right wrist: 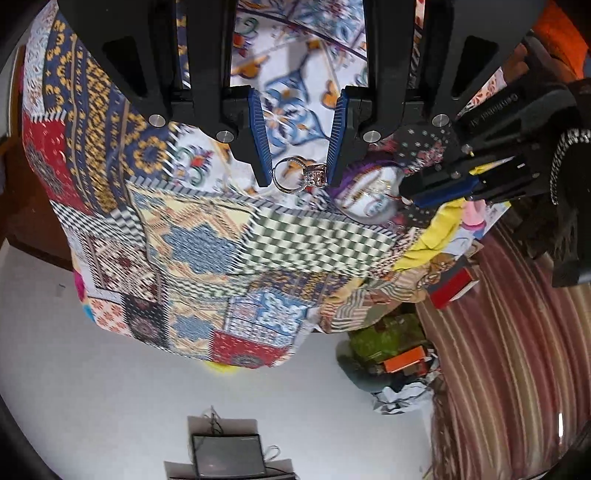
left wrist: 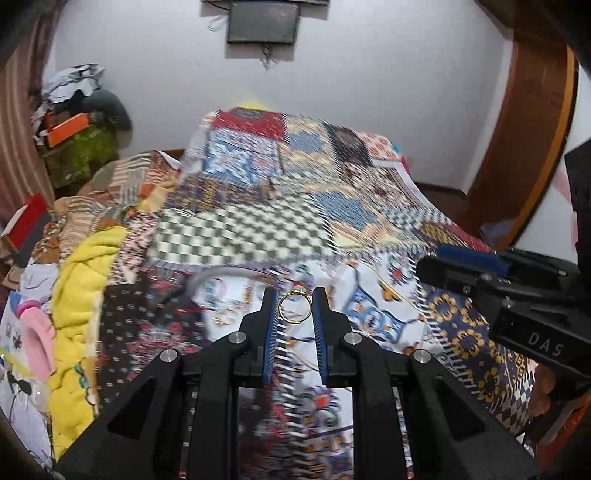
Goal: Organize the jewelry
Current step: 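Carry both rings to the heart tin and open both tools over the foam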
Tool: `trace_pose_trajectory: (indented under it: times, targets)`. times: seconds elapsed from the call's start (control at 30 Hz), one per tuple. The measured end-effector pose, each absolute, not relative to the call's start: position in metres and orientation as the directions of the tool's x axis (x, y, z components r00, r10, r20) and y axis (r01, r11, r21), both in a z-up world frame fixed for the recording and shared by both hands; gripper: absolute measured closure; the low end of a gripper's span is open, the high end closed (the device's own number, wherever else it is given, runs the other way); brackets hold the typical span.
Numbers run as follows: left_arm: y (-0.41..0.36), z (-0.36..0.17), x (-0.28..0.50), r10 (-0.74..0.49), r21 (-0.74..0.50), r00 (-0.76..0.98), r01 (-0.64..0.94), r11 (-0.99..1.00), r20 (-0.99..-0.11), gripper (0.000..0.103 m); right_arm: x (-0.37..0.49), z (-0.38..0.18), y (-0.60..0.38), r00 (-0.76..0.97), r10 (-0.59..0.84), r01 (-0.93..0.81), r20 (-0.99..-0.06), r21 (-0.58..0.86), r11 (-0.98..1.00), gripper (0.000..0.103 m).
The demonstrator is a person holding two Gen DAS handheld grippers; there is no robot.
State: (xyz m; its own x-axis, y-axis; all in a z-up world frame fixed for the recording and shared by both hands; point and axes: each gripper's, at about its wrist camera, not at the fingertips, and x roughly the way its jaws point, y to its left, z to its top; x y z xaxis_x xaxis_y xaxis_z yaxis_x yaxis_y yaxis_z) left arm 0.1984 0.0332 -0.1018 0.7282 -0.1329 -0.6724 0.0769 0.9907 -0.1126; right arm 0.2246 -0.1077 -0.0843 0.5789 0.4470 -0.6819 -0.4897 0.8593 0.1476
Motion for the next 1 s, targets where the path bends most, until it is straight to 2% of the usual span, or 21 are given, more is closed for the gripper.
trace_pose_trajectory:
  times: [0.33, 0.67, 1.0]
  targets:
    - [0.083, -0.106, 0.196, -0.076, -0.122, 0.742, -0.007, 0.993, -0.666, 0.086, 0.234, -0.091, -0.061, 0.531, 0.503, -0.559, -0.682, 0.164, 0.813, 0.075]
    - [0.096, -0.117, 0.215, -0.083, -0.134, 0.745, -0.008, 0.991, -0.662, 0.086, 0.252, -0.087, -0.031, 0.521, 0.546, -0.586, -0.655, 0.19, 0.788, 0.075]
    - [0.097, -0.142, 0.245, -0.111, -0.152, 0.718, 0.008, 0.988, -0.687, 0.086, 0.277, -0.12, -0.018, 0.477, 0.519, -0.567, -0.709, 0.203, 0.798, 0.075]
